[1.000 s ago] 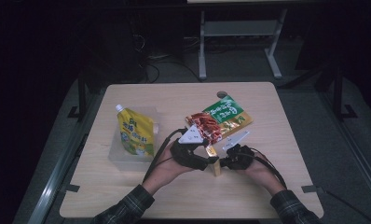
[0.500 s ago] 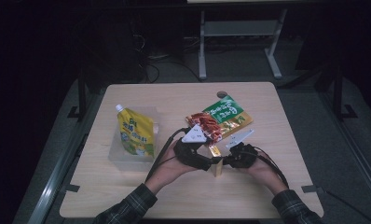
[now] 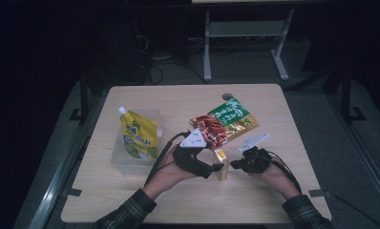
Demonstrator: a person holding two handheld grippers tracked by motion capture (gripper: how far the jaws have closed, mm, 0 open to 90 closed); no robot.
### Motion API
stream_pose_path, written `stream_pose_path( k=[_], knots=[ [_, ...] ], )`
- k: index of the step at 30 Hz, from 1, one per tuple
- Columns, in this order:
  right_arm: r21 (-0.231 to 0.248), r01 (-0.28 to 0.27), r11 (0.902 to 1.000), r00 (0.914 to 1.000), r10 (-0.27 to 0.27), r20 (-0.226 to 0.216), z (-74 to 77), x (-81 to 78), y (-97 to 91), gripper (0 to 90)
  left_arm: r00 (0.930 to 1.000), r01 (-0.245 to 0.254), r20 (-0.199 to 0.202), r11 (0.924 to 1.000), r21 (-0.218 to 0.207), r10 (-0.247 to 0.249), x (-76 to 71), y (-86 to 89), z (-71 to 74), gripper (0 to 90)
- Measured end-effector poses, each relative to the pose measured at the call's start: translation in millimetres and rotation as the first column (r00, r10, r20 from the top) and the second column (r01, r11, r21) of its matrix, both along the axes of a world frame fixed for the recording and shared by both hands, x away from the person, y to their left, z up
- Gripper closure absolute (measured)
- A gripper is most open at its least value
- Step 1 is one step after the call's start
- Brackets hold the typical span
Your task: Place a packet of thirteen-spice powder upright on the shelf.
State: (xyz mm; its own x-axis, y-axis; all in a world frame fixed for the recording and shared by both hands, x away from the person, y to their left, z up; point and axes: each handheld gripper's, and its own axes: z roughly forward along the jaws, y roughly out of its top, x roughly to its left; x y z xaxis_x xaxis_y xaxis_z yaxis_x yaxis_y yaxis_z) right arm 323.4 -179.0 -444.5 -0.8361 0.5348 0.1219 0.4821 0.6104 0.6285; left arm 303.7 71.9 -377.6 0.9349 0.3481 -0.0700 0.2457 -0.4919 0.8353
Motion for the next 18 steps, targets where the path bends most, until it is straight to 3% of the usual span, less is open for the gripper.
stream_pose_path(
  k=[7,18],
  knots=[
    [0.020,0.028,0.9994,0.9995,-0.028,-0.016,3.2,-19.6,-12.9,89.8,0.9996,-0.017,-0.020,0.9997,0.018,0.018,-7.7,14.0,-7.7,16.9],
    [0.034,0.006,0.9994,0.9991,-0.005,-0.041,-0.6,-45.9,-5.4,89.8,0.9966,-0.024,-0.077,0.9965,0.080,0.030,-26.0,38.0,-36.7,16.6]
  ],
)
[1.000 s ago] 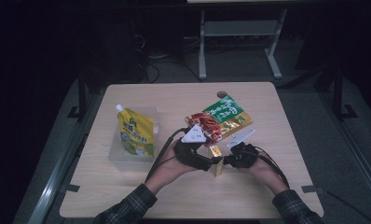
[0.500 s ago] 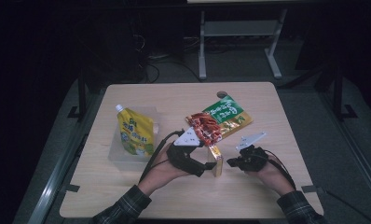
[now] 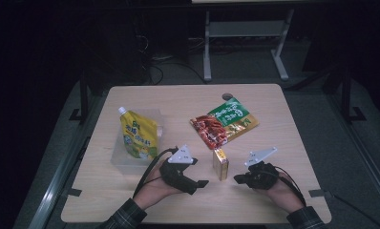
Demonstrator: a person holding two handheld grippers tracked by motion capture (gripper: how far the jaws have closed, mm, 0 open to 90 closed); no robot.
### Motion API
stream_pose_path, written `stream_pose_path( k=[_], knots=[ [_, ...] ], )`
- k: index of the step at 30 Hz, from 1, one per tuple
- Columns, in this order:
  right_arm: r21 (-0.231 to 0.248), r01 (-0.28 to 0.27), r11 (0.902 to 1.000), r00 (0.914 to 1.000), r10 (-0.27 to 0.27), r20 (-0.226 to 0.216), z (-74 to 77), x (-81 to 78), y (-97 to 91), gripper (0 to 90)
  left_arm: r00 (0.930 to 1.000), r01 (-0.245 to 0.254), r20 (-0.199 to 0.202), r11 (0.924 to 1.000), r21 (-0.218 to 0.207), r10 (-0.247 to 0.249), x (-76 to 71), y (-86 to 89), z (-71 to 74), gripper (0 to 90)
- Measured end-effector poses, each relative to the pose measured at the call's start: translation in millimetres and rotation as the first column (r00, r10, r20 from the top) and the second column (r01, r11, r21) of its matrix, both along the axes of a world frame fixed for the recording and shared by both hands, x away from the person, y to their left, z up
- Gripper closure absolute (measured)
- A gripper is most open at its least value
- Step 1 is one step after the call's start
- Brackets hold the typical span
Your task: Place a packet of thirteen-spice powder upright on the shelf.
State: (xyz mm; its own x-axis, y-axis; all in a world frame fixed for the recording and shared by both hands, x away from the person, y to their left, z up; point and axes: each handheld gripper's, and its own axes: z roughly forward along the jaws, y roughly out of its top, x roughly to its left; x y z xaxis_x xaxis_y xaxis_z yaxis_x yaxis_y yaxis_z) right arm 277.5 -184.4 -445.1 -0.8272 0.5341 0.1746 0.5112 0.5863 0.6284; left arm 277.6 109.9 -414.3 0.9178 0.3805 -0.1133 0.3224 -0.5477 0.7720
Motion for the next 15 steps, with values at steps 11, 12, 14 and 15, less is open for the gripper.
stream_pose_path(
  k=[11,12,14,15],
  knots=[
    [-0.011,-0.031,0.9995,0.9995,0.030,-0.008,-2.9,-6.9,18.1,89.9,0.9987,-0.017,-0.048,0.9992,0.036,0.018,-20.5,28.0,-16.3,16.5],
    [-0.011,-0.040,0.9991,0.9992,0.040,-0.001,-3.1,-7.0,19.6,89.8,0.9984,-0.018,-0.053,0.9990,0.041,0.020,-21.9,30.0,-17.7,16.5],
    [-0.005,-0.042,0.9991,0.9991,0.042,-0.007,-2.7,-8.3,24.4,89.8,0.9982,-0.018,-0.057,0.9986,0.050,0.021,-23.4,33.2,-20.5,16.6],
    [-0.002,-0.049,0.9988,0.9988,0.049,-0.008,-2.9,-8.5,26.8,89.8,0.9978,-0.024,-0.060,0.9985,0.049,0.027,-24.0,33.9,-21.6,16.6]
  ],
)
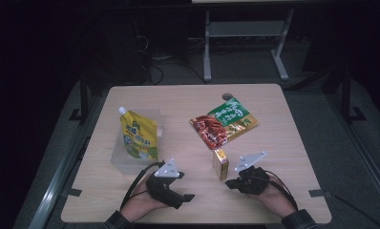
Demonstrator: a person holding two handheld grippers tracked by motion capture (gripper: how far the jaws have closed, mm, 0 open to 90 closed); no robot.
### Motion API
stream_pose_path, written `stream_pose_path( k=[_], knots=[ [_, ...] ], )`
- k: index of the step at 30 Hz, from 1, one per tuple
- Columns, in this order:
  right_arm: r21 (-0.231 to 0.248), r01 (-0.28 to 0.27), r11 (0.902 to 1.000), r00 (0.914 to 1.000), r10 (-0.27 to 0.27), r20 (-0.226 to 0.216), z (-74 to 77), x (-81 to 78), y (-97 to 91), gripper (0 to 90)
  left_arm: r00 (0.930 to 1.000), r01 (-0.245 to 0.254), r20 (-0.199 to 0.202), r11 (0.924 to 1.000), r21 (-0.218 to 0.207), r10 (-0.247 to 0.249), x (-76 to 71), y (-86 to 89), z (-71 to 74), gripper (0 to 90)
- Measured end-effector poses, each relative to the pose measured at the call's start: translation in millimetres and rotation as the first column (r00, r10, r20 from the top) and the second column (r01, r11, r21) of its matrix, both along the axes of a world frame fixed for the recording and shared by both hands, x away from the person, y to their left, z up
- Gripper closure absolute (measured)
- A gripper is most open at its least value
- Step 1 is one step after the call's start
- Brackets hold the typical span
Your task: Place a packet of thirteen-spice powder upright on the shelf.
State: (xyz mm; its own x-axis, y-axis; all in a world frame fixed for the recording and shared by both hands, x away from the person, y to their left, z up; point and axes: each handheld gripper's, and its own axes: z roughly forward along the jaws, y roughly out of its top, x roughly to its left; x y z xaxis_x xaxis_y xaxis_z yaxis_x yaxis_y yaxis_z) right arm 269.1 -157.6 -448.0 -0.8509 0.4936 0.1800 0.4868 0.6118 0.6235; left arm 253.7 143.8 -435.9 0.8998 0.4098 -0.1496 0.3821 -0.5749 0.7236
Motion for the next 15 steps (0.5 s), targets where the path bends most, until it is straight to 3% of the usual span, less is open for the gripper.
stream_pose_path(
  k=[7,15],
  knots=[
    [-0.013,-0.012,0.9998,0.9999,0.012,0.002,-2.2,2.2,14.9,89.9,1.0000,0.002,-0.004,1.0000,0.002,-0.002,1.7,-1.3,-2.3,16.6],
    [-0.037,0.013,0.9992,0.9999,-0.012,0.011,-4.5,8.8,13.6,89.9,1.0000,0.005,-0.001,1.0000,0.006,-0.005,2.8,-1.4,-2.9,16.6]
  ],
)
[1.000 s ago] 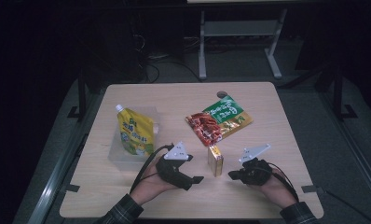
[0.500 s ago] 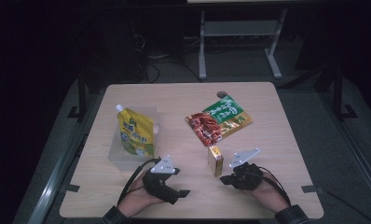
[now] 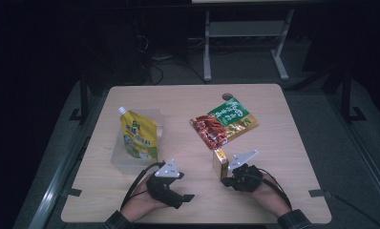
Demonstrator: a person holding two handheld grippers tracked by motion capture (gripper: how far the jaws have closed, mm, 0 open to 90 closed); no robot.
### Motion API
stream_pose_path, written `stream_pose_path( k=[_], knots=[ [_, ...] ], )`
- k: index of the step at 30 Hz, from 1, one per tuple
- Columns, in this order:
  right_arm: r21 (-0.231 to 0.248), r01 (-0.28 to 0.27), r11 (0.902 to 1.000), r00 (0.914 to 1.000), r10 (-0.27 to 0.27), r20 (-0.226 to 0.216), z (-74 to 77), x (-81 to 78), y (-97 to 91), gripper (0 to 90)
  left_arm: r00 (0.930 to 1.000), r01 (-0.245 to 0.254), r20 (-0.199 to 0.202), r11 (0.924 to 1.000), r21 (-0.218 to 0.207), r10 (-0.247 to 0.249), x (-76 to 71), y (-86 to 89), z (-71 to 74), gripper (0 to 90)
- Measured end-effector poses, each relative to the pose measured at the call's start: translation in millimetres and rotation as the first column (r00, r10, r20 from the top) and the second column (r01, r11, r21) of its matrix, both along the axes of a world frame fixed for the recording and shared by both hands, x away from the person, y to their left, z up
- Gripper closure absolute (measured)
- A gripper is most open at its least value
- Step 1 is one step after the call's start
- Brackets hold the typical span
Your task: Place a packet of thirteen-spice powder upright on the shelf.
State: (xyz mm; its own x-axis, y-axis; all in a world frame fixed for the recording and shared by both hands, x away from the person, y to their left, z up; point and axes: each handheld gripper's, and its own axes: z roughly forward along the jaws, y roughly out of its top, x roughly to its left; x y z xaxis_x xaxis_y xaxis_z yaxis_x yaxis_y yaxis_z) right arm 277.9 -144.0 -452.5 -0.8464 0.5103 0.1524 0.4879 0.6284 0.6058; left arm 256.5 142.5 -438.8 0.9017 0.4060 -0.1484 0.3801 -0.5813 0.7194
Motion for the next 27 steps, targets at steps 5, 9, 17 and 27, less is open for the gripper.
stream_pose_path(
  k=[5,9,17,27],
  knots=[
    [-0.009,0.029,0.9996,0.9995,-0.028,0.012,-0.3,5.8,-4.6,89.9,1.0000,-0.003,0.000,1.0000,-0.002,0.003,0.0,0.1,0.1,16.6],
    [-0.013,0.045,0.9989,0.9989,-0.045,0.016,-0.2,11.5,-7.3,89.9,1.0000,-0.002,0.001,1.0000,-0.002,0.002,-0.2,-0.1,0.1,16.6],
    [-0.023,0.068,0.9974,0.9970,-0.067,0.039,-0.8,25.6,-13.0,89.9,1.0000,0.000,0.000,1.0000,-0.004,0.000,-0.1,-0.8,-1.0,16.6],
    [0.007,0.099,0.9951,0.9947,-0.099,0.027,6.8,28.2,-25.0,79.2,1.0000,0.002,-0.003,1.0000,-0.001,-0.002,0.4,-0.7,-1.4,16.6]
  ],
)
